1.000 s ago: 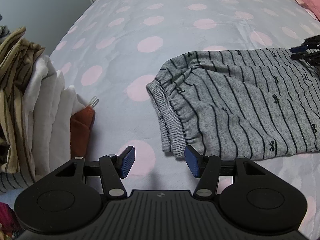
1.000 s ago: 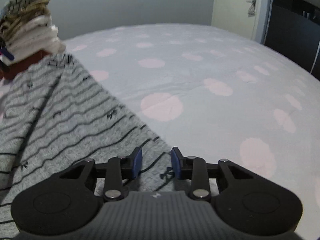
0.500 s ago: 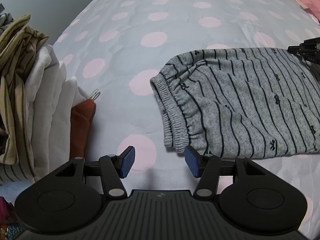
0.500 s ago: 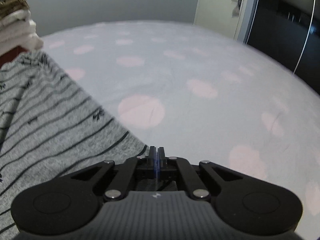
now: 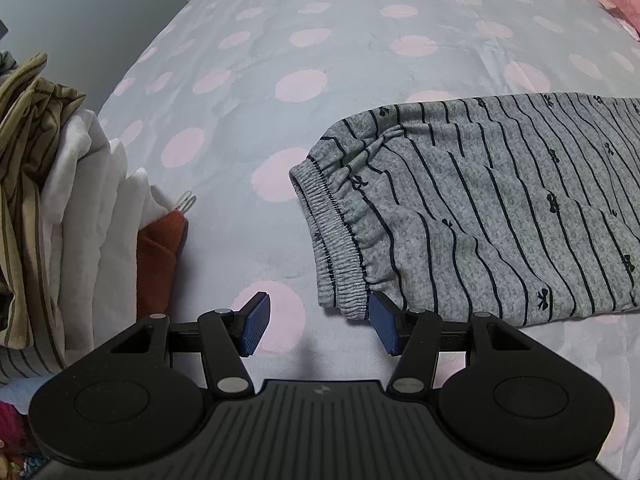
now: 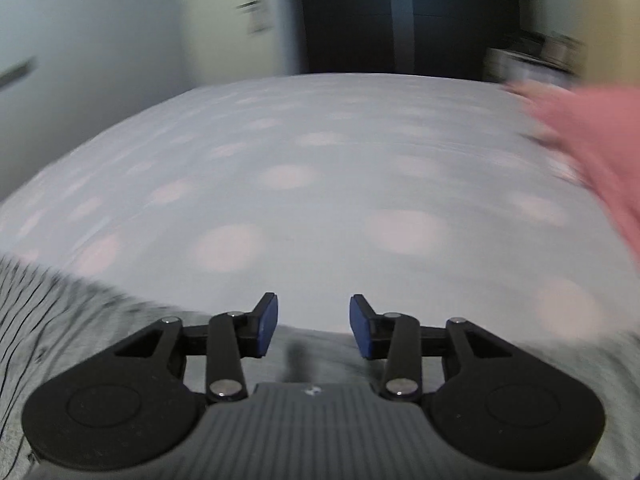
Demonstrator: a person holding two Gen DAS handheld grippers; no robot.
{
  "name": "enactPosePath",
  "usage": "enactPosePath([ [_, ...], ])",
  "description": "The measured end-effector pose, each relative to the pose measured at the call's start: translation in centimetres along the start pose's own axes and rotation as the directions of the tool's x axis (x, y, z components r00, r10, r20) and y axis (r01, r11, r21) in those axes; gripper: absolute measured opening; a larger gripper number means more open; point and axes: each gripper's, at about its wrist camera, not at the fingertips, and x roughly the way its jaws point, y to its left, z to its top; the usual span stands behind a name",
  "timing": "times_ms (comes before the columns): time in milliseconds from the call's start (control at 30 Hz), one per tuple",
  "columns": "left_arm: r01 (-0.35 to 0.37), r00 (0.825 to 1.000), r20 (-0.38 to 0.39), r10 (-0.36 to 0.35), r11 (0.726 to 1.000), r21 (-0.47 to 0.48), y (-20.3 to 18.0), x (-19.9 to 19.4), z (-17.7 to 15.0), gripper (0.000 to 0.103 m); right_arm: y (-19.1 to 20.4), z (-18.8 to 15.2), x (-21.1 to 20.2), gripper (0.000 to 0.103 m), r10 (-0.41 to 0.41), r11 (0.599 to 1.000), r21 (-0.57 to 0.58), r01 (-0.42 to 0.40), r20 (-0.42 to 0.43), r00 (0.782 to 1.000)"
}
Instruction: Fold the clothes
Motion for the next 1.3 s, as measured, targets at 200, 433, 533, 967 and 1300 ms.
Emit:
enactPosePath([
  [200, -0.017, 1.000, 0.000, 0.017, 1.000, 0.016, -0.7, 0.2, 0.3, 0.053, -11.4, -2.1, -8.9, 0.067, -0.236, 0.961, 0.146, 0.233, 0.001, 0.972],
  [433, -0.051, 0.999, 0.001, 0.051, 0.999, 0.014, -0.8, 0.3, 0.4, 0.053, -16.6, -8.2, -15.4, 0.063, -0.277, 0.917, 0.247, 0.314, -0.173, 0.945],
  [533, -0.069, 0.998, -0.004, 0.069, 0.998, 0.008, -0.6, 0.3, 0.3, 0.053, -16.7, -11.0, -16.9, 0.062, -0.260, 0.904, 0.288, 0.315, -0.213, 0.942],
  [967, -0.113, 0.993, -0.007, 0.114, 0.991, 0.070, -2.3, 0.4, -0.2, 0.053, -17.2, -13.7, -18.0, 0.007, -0.102, 0.791, 0.585, 0.177, -0.158, 0.982],
  [1300, -0.108, 0.994, -0.015, 0.109, 0.991, 0.073, -2.1, 0.7, -0.2, 0.053, -16.9, -11.0, -20.9, 0.006, -0.285, 0.828, 0.459, 0.321, -0.147, 0.947],
])
